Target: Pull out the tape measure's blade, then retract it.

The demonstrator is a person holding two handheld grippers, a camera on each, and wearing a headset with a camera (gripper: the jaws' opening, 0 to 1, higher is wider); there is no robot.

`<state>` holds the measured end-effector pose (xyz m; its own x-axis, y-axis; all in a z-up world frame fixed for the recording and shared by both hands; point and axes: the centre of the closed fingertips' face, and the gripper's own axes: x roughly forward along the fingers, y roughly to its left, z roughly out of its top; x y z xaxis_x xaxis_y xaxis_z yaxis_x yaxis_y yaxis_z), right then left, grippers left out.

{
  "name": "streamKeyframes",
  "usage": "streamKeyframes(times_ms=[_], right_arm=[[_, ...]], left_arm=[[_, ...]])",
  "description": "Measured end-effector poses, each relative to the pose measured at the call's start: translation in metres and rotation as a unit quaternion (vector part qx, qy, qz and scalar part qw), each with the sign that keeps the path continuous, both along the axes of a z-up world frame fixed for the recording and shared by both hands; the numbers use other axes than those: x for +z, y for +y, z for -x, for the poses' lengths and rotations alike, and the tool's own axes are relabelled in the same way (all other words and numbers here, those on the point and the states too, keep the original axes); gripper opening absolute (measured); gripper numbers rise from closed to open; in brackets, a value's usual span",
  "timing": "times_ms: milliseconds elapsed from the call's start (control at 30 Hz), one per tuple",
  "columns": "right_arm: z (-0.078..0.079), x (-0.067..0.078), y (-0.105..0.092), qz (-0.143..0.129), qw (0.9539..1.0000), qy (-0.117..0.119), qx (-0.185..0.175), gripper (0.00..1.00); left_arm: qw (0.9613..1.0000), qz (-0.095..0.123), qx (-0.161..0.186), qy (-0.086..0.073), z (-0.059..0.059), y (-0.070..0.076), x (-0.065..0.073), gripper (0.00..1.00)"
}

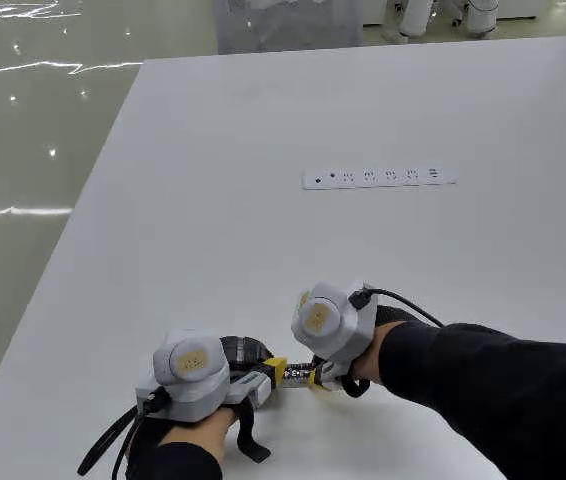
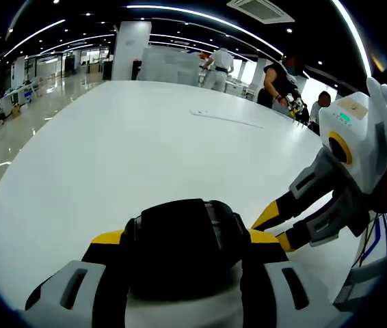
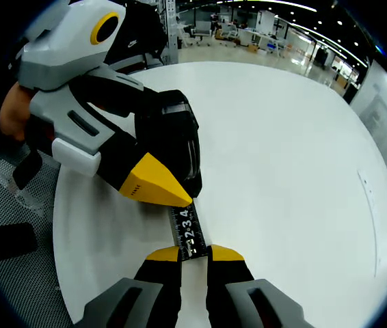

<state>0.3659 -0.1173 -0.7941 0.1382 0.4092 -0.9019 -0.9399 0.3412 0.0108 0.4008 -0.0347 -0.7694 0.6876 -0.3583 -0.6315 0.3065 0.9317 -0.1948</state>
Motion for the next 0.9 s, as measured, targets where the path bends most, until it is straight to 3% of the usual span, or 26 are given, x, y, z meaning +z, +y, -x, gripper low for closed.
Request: streamKeyframes(times_ms=[400, 600, 767, 900], right_arm=[[-0.001, 0.001, 0.004, -0.019, 0.9998, -0.002, 0.001, 0.09], [-0.003, 0.0, 0.01, -0.028, 0.9996, -0.006, 0.007, 0.09], [-0.005, 0.001, 0.012, -0.047, 0.9989, 0.005, 0.004, 0.09], [-0.005, 0.0, 0.016, -0.046, 0.9989, 0.004, 0.012, 0.09]], left_arm=[[0.9998, 0.02, 0.0, 0.007, 0.001, 0.001, 0.001, 0.62], [0.9997, 0.022, -0.003, 0.009, 0.001, 0.0, 0.001, 0.62], [0.9997, 0.024, -0.005, 0.009, 0.001, 0.0, 0.001, 0.62], [0.9997, 0.023, -0.005, 0.009, 0.001, 0.0, 0.001, 0.62]])
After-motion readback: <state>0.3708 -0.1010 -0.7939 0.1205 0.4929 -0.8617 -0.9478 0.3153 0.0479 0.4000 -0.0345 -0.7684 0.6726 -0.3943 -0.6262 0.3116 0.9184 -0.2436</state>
